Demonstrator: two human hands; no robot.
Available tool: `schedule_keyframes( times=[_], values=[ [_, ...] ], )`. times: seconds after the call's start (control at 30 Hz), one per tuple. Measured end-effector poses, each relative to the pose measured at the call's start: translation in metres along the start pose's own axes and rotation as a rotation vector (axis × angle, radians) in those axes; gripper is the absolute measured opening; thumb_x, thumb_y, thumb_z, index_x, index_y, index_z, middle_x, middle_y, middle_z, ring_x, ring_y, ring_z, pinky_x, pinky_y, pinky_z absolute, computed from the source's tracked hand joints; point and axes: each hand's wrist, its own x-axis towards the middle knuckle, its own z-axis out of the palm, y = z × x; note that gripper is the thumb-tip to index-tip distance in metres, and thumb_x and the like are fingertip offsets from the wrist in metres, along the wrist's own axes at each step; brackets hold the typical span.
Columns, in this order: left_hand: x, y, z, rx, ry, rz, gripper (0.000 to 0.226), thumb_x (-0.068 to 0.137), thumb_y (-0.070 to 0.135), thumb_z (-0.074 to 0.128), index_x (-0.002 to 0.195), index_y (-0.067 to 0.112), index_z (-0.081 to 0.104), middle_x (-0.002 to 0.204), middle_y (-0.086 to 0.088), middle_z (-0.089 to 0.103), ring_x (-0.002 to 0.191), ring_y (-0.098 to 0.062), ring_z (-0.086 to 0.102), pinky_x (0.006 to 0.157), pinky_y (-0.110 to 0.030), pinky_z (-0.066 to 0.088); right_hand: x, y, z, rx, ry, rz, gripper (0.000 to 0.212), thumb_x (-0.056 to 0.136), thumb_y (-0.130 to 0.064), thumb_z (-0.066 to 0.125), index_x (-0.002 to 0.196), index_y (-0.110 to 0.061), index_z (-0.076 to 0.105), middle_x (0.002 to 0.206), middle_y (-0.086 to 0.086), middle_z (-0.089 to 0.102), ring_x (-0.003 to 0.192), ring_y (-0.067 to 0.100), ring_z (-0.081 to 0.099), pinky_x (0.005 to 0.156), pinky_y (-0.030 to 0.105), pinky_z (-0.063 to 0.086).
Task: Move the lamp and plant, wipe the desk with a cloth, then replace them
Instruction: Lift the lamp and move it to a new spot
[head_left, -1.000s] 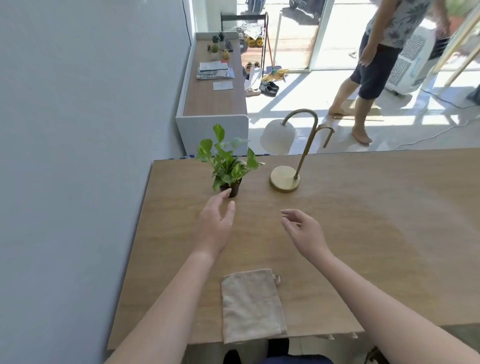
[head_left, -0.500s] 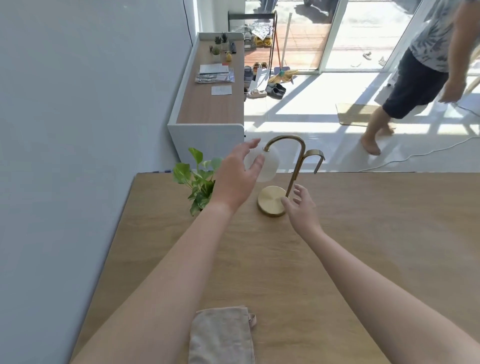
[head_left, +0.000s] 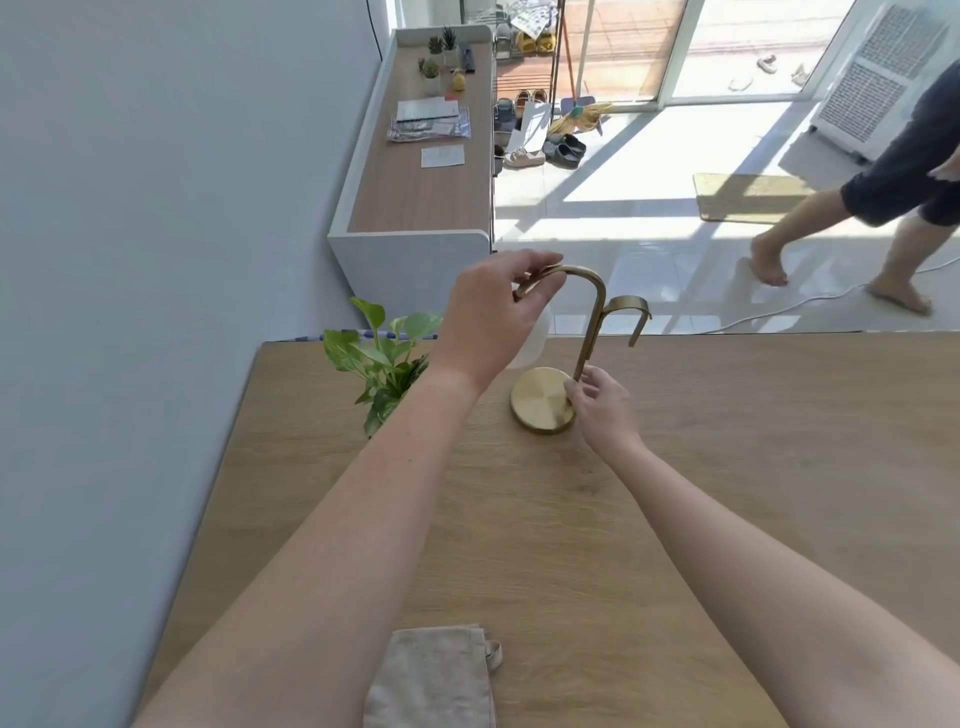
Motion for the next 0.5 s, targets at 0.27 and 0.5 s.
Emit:
schedule_keyframes(
  times=[0.27,0.5],
  values=[
    [0.003,-0.001,0.001,-0.02,0.02,0.001,0.025,0.093,0.02,0.082,0.118,0.016,0.083,0.106,0.007,0.082,0.095,-0.002,0.076,0.092,-0.031,0.062,0.005,0.009,-0.003,-0.18,0.024,-0.084,0.025,0.107,-0.028,0.061,0.086,-0.018,0.067,0.08,-0.004,0.07,0.077,0.015,0.062,0.061,0.026,0.041],
    [-0.006,0.004,-0.009,-0.018,-0.006,0.013,0.022,0.094,0.016,0.08,0.116,0.013,0.083,0.106,0.005,0.081,0.098,-0.004,0.075,0.094,-0.03,0.06,-0.003,0.007,-0.005,-0.256,-0.002,-0.115,0.027,0.107,-0.024,0.062,0.08,-0.017,0.06,0.077,-0.001,0.067,0.073,0.017,0.061,0.062,0.034,0.043]
  ],
)
